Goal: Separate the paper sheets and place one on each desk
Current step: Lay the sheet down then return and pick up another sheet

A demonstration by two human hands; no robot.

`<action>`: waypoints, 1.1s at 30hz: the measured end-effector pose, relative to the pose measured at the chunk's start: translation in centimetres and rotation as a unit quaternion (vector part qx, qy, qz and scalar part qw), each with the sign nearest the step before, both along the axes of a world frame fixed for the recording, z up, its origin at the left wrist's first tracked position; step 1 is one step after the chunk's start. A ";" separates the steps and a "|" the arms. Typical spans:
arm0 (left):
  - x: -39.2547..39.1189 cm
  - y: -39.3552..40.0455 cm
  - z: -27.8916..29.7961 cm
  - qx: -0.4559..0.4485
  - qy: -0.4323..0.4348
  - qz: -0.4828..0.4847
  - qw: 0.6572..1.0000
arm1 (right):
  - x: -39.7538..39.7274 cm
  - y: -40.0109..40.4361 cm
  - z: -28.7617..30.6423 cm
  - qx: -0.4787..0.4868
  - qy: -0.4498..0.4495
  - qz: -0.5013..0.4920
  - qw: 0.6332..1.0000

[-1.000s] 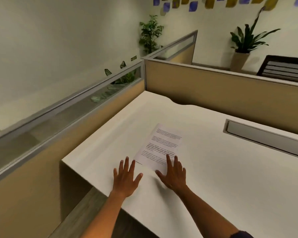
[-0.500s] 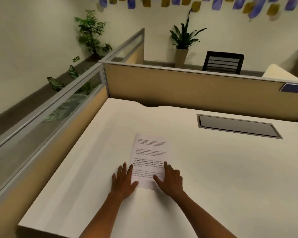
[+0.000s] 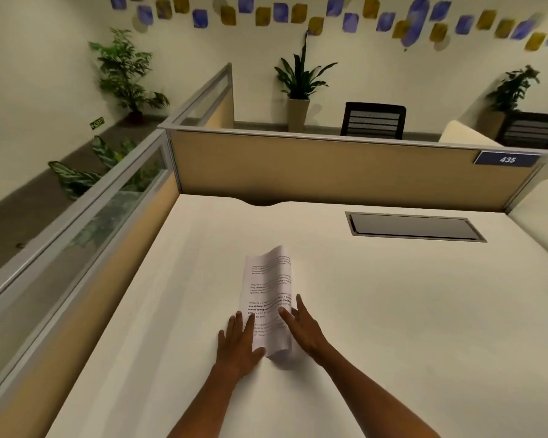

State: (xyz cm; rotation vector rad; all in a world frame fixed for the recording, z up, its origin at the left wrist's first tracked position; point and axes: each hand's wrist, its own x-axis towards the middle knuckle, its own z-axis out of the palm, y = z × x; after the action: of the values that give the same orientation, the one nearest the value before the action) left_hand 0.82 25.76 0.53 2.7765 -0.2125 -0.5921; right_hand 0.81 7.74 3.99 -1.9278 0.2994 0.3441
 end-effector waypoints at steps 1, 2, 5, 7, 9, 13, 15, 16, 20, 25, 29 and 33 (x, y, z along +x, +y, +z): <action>0.1 0.0 0.0 0.001 0.001 -0.002 1.000 | 0.0 0.4 0.5 0.068 0.007 -0.025 0.997; 0.1 0.1 0.1 0.002 0.001 -0.005 1.000 | 0.1 0.8 0.9 0.128 0.010 -0.050 0.990; 0.4 0.2 0.2 -0.003 0.005 -0.017 1.000 | 0.8 1.4 2.1 0.223 0.006 -0.130 0.966; 0.6 0.4 0.4 -0.011 0.010 -0.019 1.000 | 1.1 1.6 2.5 0.195 0.002 -0.172 0.966; 0.9 0.6 0.5 -0.021 0.015 -0.015 1.000 | 1.2 1.2 2.5 0.122 -0.009 -0.191 0.974; 1.5 0.6 1.3 -0.098 0.003 0.030 0.995 | 1.3 -0.3 2.8 -0.030 -0.041 -0.147 0.988; 1.6 0.3 1.9 -0.163 0.001 0.071 0.984 | 1.2 -1.4 3.2 -0.074 -0.052 -0.132 0.987; 1.6 0.0 2.2 -0.199 0.002 0.093 0.976 | 1.1 -2.0 3.4 -0.073 -0.063 -0.132 0.987; 2.0 -2.2 3.2 -0.280 0.004 0.139 0.950 | -0.1 -5.7 3.6 0.006 -0.106 -0.153 0.982; 2.2 -7.3 3.9 -0.350 0.053 0.211 0.911 | -1.3 -10.9 3.9 0.097 -0.106 -0.172 0.975; 2.5 -11.9 4.3 -0.387 0.058 0.299 0.870 | -2.1 -16.1 3.6 0.135 -0.097 -0.198 0.966; 2.2 -16.7 4.3 -0.369 0.036 0.291 0.882 | -3.2 -21.8 2.4 0.125 -0.081 -0.227 0.963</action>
State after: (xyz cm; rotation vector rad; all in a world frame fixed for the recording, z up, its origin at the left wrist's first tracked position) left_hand 3.05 9.04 4.88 1.9217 0.3427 -0.3472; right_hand -2.37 -14.07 6.42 -1.5707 0.5488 -0.0768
